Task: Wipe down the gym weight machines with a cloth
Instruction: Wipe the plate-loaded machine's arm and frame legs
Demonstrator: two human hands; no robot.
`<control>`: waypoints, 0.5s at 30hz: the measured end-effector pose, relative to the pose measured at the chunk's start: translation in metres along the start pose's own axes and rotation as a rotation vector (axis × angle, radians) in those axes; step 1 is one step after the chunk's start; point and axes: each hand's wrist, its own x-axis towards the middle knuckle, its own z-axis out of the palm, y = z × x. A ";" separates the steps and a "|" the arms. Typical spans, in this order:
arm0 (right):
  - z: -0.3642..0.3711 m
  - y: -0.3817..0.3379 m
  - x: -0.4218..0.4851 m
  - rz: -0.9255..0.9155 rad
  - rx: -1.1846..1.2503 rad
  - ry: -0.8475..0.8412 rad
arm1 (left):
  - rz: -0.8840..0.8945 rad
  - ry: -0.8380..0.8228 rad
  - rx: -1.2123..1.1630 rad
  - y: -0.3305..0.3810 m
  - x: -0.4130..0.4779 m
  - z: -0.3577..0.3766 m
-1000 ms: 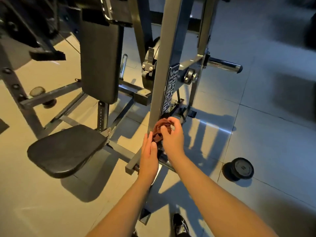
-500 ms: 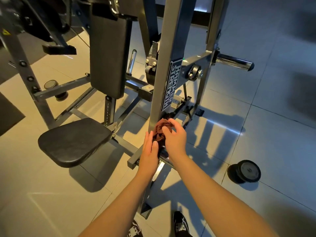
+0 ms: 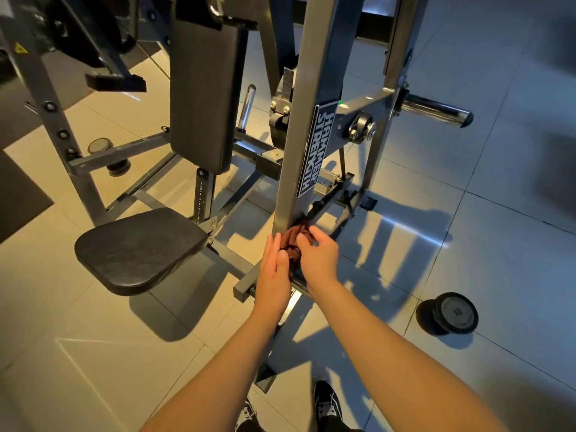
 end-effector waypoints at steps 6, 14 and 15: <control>-0.008 -0.008 -0.005 0.033 0.043 -0.065 | -0.010 0.028 -0.031 0.005 -0.001 0.000; -0.005 0.004 -0.014 0.165 0.035 -0.095 | -0.065 0.019 -0.057 0.016 -0.005 -0.005; -0.008 0.004 -0.015 0.175 0.036 -0.112 | -0.069 0.015 -0.053 0.018 -0.006 -0.006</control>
